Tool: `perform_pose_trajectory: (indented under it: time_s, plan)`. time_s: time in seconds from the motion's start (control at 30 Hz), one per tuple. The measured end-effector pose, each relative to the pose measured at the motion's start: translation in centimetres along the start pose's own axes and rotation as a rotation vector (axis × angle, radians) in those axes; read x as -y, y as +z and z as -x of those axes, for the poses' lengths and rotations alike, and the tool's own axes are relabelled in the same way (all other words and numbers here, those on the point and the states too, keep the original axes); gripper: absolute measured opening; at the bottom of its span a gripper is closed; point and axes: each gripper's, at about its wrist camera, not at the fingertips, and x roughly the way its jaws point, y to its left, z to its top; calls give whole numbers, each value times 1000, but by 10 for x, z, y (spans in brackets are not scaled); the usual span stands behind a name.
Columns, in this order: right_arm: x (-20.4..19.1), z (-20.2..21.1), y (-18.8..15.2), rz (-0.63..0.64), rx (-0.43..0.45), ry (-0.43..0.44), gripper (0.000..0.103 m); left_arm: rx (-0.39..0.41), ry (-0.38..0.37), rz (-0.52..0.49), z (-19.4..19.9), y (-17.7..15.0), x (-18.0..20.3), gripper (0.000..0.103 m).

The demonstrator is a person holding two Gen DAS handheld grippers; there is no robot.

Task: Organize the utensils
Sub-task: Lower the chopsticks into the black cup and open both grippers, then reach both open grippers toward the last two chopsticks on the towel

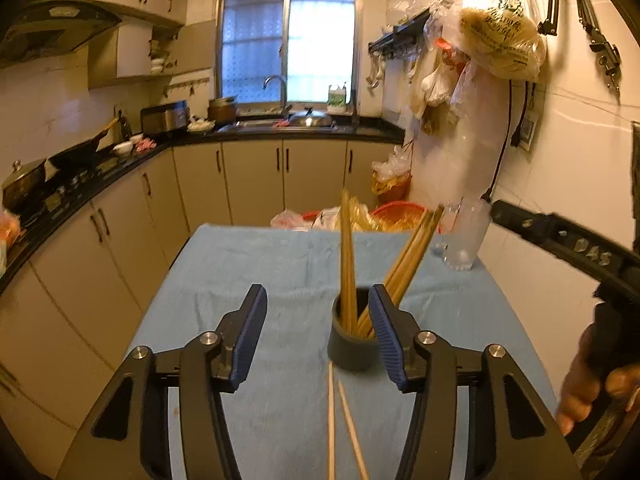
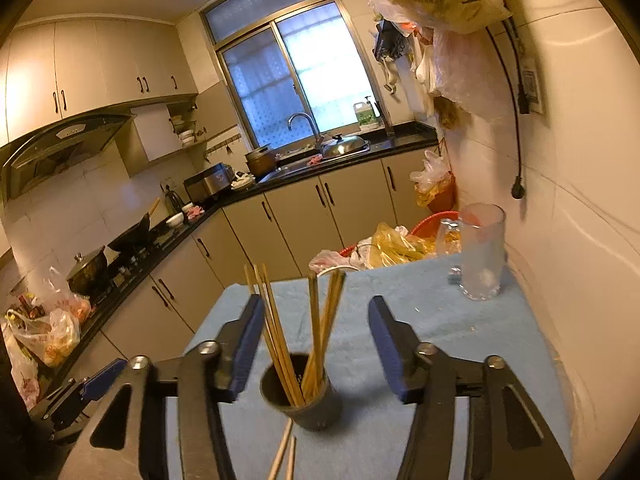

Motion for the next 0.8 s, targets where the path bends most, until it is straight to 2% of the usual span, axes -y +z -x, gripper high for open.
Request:
perform_pose_trajectory:
  time_s: [0.17,0.43,0.8]
  plan:
    - [6,24,-22,33,-51,-34,66,-55,15,34,23,-30,-14,52]
    - [23,54,-62,40,-133,-83,67,-87,44,65,57,-71,-24,54]
    - [25,79,-91,79,-188,-109,71,-81,81,68,81,-97,-29,59]
